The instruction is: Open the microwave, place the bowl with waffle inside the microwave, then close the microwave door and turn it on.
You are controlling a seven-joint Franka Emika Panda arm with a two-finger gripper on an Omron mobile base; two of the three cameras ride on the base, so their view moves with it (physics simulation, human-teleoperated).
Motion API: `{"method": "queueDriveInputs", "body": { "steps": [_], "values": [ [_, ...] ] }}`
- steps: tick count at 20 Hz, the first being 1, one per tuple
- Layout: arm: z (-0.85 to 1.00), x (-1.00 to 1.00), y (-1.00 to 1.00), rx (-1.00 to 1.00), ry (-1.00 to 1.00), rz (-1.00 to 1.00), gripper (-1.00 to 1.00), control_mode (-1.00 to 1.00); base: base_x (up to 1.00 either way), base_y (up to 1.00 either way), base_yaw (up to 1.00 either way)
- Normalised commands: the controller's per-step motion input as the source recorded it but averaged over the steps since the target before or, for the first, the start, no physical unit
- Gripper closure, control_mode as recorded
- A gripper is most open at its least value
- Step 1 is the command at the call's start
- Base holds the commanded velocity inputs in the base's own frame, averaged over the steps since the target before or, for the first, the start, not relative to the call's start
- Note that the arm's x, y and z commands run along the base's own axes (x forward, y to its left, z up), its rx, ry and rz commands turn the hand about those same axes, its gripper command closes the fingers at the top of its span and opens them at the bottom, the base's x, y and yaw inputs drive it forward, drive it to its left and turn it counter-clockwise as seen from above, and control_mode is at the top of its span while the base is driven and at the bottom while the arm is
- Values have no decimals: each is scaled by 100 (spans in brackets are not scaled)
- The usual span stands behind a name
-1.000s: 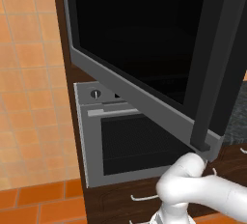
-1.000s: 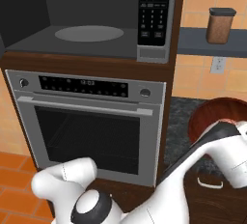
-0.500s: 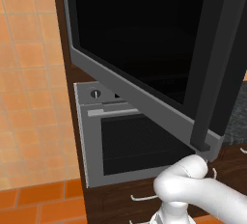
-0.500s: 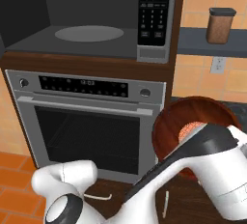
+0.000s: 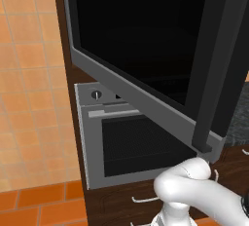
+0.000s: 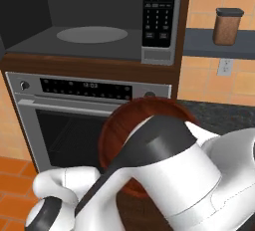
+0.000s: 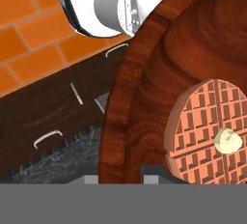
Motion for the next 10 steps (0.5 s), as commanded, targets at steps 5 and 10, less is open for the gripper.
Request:
{"method": "queueDriveInputs", "body": {
  "steps": [5, 10],
  "values": [
    [41, -51, 100, 0, 11, 1, 100, -100, 0, 0, 0],
    [41, -28, 100, 3, 15, -5, 100, -100, 0, 0, 0]
  ]
}}
